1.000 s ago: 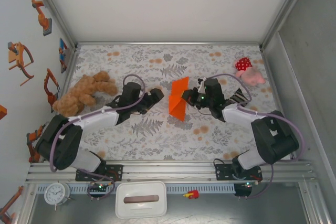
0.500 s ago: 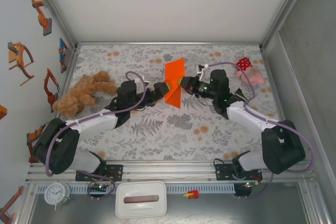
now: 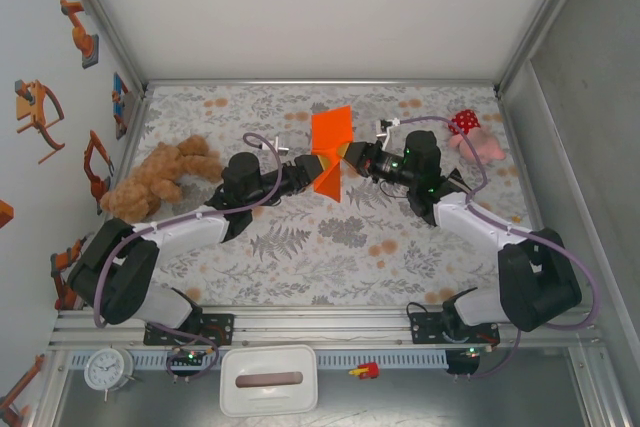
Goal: Fold a paper plane with a square sheet of paper (pick it up from the middle)
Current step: Turn over the paper at the center of the table.
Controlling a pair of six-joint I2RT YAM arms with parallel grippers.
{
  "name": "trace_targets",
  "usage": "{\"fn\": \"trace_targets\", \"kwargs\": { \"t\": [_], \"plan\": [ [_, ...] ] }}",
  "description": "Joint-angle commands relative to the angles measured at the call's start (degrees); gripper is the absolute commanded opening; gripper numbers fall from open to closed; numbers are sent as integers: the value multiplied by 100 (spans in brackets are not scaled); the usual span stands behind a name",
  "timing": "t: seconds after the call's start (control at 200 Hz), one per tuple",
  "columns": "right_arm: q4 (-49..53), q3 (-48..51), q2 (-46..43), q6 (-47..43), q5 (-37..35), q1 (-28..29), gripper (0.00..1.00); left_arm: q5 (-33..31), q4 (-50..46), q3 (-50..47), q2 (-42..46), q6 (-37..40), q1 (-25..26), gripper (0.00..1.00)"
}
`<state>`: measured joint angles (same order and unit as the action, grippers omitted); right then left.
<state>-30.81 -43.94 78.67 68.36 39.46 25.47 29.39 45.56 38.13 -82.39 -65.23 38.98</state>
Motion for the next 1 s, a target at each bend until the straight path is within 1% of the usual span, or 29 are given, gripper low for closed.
{"fn": "trace_targets", "kwargs": {
  "t": [0.0,0.105,0.245,0.32,0.401,0.431,0.511,0.566,0.606,0.671,0.766,0.856,0.997],
  "plan": [
    [-207,48,-10,55,103,-59,0,123,337,-14,-28,46,22,55],
    [-198,66,-5,55,101,-72,0,136,206,17,-26,37,11,49],
    [-150,94,7,24,122,-122,0,164,-40,83,-23,28,-10,44],
    [-92,105,25,11,149,-162,2,172,-46,81,-22,19,-22,37],
    [-17,114,25,-27,167,-178,6,177,-94,99,-21,19,-48,31],
    [51,114,17,-74,159,-181,8,186,-165,128,-23,11,-64,27],
    [412,97,-81,-389,75,-228,16,249,-474,270,-50,-16,-100,19],
    [952,15,-160,-801,-112,-291,20,260,-818,399,-58,61,-112,16],
    [1560,-77,-233,-1152,-276,-328,24,245,-1030,464,-23,172,-118,15],
    [2301,-198,-391,-1658,-577,-402,34,123,-1322,494,89,382,-111,14],
    [2889,-229,-673,-2049,-859,-586,45,-92,-1910,541,286,769,-128,13],
    [3281,-254,-897,-2277,-1077,-736,50,-347,-2609,664,494,1184,-149,11],
    [3963,-414,-1186,-2681,-1612,-815,54,-1018,-4268,1091,794,2052,-146,10]
  ]
}}
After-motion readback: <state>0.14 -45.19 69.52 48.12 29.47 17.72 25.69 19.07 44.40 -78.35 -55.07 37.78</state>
